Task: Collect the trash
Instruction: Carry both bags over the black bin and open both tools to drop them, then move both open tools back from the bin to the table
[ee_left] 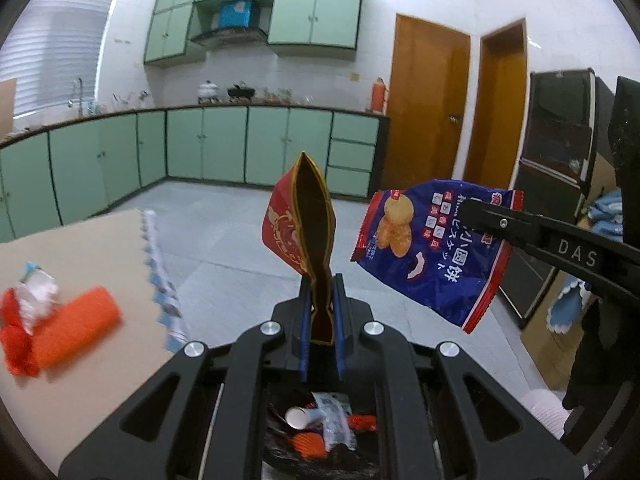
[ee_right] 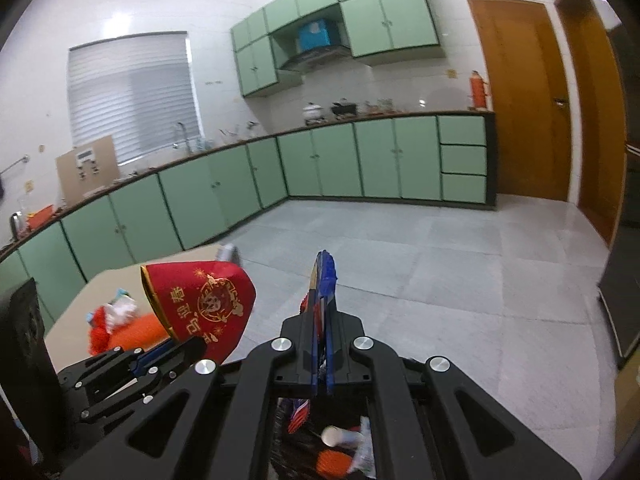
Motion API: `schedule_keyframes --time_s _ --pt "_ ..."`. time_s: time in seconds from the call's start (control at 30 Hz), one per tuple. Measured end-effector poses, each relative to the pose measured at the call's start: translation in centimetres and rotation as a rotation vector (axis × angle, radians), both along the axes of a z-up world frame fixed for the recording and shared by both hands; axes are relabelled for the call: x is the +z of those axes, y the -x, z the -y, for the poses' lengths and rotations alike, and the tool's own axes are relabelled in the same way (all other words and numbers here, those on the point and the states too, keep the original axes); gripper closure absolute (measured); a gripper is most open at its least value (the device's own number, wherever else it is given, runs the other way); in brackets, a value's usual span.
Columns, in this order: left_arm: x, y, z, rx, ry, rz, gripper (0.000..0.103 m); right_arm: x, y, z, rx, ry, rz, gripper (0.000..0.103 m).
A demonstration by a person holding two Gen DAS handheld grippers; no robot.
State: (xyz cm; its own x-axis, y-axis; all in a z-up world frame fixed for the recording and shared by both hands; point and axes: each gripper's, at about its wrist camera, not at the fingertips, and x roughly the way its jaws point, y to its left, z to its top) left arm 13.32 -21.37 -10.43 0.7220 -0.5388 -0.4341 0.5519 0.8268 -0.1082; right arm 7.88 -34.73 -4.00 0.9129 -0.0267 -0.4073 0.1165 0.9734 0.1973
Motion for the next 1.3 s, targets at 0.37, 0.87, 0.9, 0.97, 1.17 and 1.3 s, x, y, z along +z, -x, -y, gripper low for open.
schedule_keyframes --time_s 0.37,0.87,0.9,0.97,1.17,1.3 --pt "-5.2 -1.8 3.1 -0.025 -0.05 -0.112 0.091 -7.0 -1.0 4.0 -0.057 -0.049 -0.138 0.1" --pt "-5.2 -4.0 3.2 0.017 -0.04 -0.128 0.063 -10.6 -2.7 5.6 -0.083 -0.085 -0.207 0.044" --pt "-5.0 -4.0 2.9 0.023 -0.033 -0.126 0.059 -10.5 -2.6 5.6 -0.085 -0.084 -0.203 0.042" --pt "-4.5 -4.0 2.3 0.032 -0.025 -0.121 0.055 -10.0 -2.4 5.5 -0.086 -0.08 -0.193 0.038" --pt "-1.7 -3.6 -0.9 0.091 0.001 -0.055 0.035 -6.8 -1.7 3.7 -0.105 -0.037 -0.111 0.011" --pt "0.5 -3.5 -4.3 0.156 0.018 -0.008 0.032 -4.5 -1.9 1.5 -0.065 -0.007 -0.056 0.007"
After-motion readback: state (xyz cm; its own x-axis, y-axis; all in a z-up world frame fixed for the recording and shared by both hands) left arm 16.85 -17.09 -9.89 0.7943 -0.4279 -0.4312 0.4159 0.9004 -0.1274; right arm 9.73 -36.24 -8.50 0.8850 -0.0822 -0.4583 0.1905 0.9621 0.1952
